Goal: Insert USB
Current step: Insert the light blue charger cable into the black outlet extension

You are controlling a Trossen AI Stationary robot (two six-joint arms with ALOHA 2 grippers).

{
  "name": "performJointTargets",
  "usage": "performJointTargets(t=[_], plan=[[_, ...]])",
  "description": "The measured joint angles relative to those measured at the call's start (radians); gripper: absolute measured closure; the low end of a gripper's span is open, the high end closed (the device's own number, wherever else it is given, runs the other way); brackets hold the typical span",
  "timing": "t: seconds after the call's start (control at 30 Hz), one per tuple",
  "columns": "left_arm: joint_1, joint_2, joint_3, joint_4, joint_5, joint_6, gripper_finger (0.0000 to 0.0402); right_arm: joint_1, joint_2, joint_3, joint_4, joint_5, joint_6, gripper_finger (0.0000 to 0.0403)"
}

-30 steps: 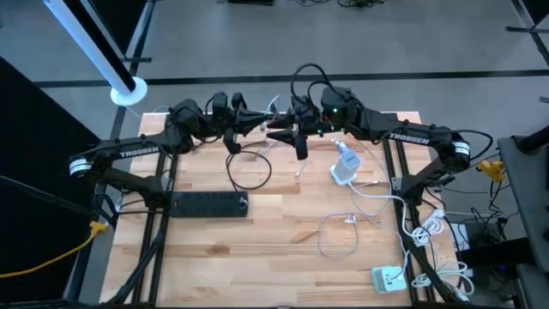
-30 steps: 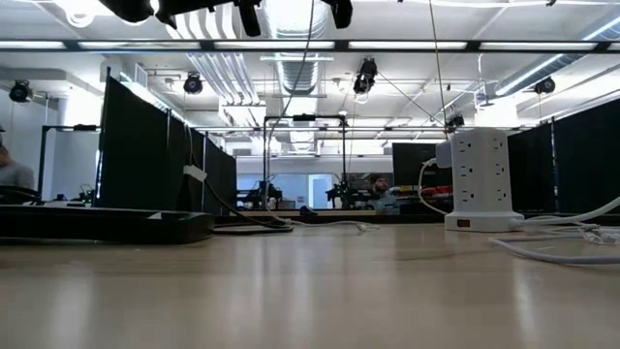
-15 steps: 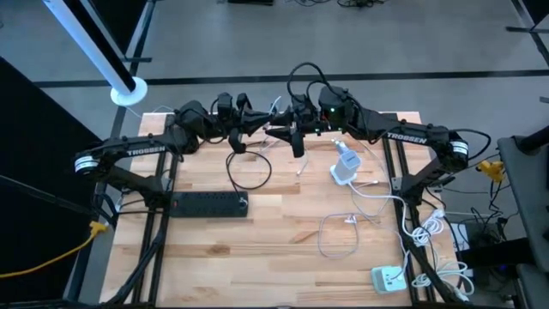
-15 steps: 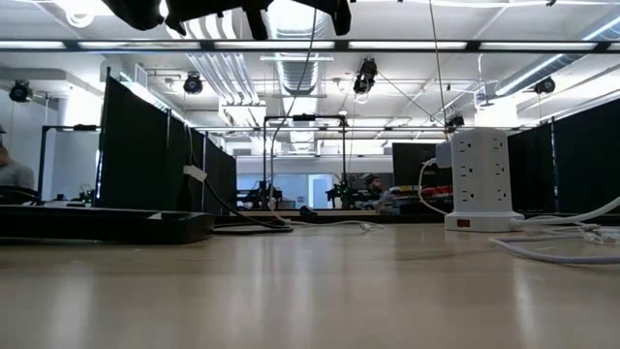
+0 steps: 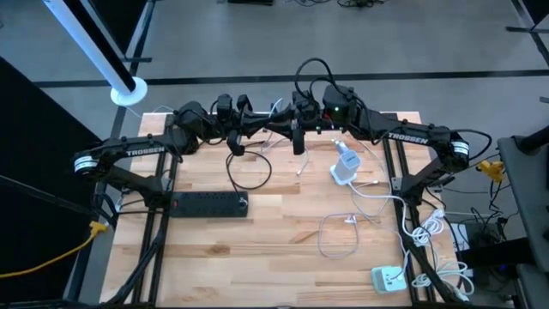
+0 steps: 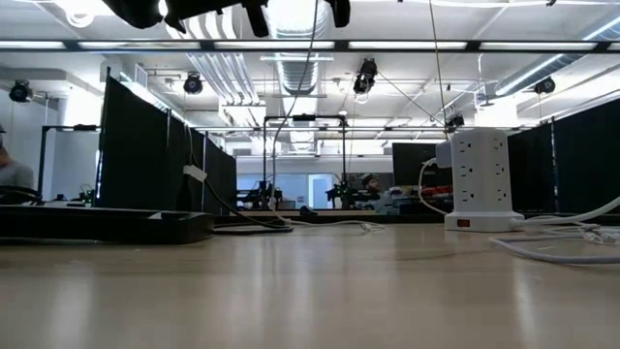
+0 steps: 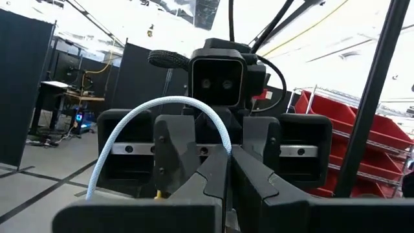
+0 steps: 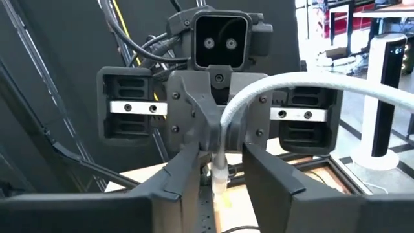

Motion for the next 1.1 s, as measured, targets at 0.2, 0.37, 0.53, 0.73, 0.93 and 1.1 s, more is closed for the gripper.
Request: performJointTargets(t=[0.2,0.37,0.53,0.73,0.93,1.1], plan=[[0.0,0.0,0.0,0.001,0.004,0.0,0.0401,0.004,0.003,0.0,-0.011,0.0,-0.004,0.0387],[0.001,0.0,0.0,-0.001,0.03,0.0,0.0401,0.008,0.009,0.0,-0.009,-0.003,-0.011,0.0397],[0.0,0.0,0.0,-0.011,0.04,-0.007,0.0396,0.009,0.009,0.0,-0.01,-0.006,-0.015,0.0398],[0.001,-0.014,0.0,-0.05,0.044,0.008,0.0372,0.009,0.007,0.0,-0.032,0.0,-0.028,0.0402],[0.002,-0.055,0.0,-0.144,0.045,0.027,0.0319,0.009,0.006,0.0,-0.04,0.004,-0.038,0.0401],[0.002,-0.096,-0.001,-0.222,0.046,0.041,0.0264,0.008,0.005,0.0,-0.051,0.008,-0.055,0.0401]])
